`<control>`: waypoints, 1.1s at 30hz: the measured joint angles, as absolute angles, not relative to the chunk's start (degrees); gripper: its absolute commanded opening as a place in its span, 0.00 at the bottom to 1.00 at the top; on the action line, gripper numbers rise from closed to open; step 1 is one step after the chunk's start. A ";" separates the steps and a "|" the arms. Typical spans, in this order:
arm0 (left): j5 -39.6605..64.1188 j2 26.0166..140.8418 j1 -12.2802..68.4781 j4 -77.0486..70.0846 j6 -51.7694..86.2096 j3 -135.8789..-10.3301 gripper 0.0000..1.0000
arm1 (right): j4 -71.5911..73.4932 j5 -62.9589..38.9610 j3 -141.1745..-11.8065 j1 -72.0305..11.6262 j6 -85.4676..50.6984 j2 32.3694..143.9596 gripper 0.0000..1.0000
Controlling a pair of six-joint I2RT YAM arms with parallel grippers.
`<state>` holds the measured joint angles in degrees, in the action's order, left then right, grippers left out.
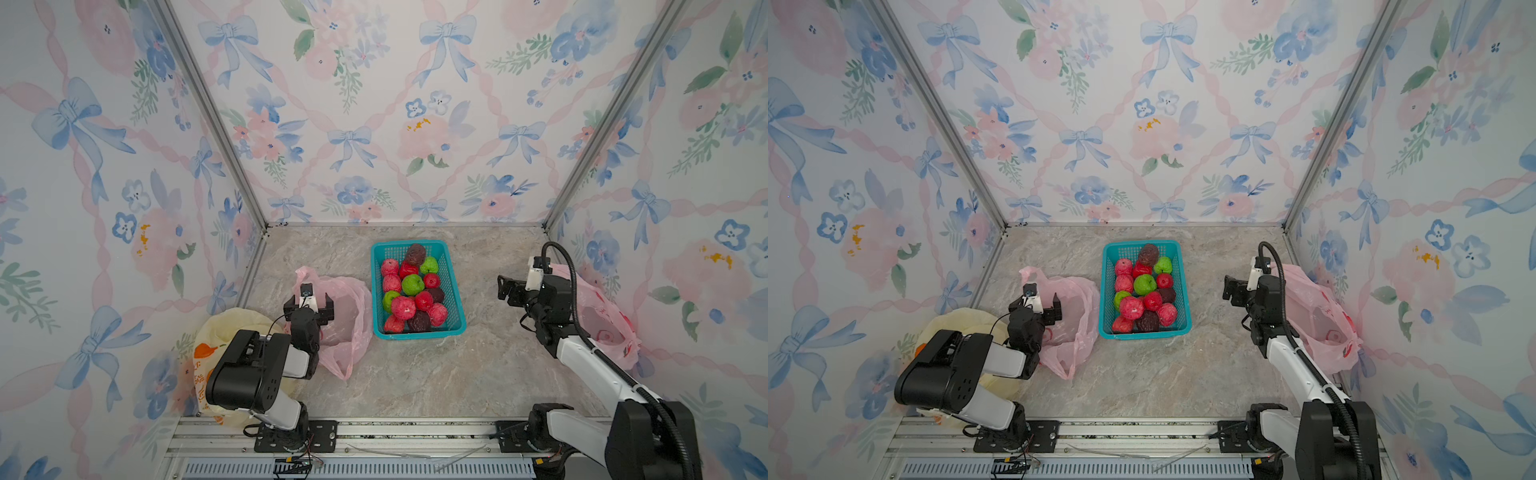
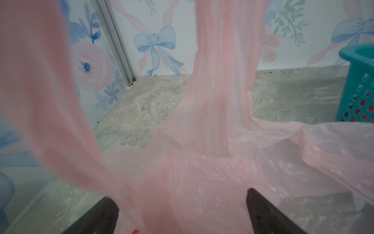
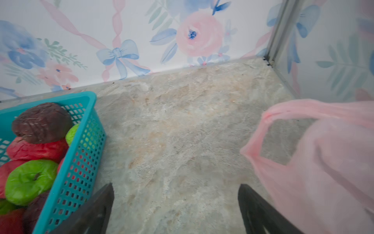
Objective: Untie the knot of a plastic bag & take out the apple
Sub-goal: Reset both arms
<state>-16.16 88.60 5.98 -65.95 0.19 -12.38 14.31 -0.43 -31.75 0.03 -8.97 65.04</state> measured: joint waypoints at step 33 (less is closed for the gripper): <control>-6.52 88.77 3.09 -65.43 0.16 -14.48 0.98 | 48.34 10.37 -22.28 -3.60 -0.64 88.62 0.96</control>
<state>-6.52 88.77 3.09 -65.43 0.16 -14.48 48.34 10.37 -22.28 -3.60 -0.64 88.62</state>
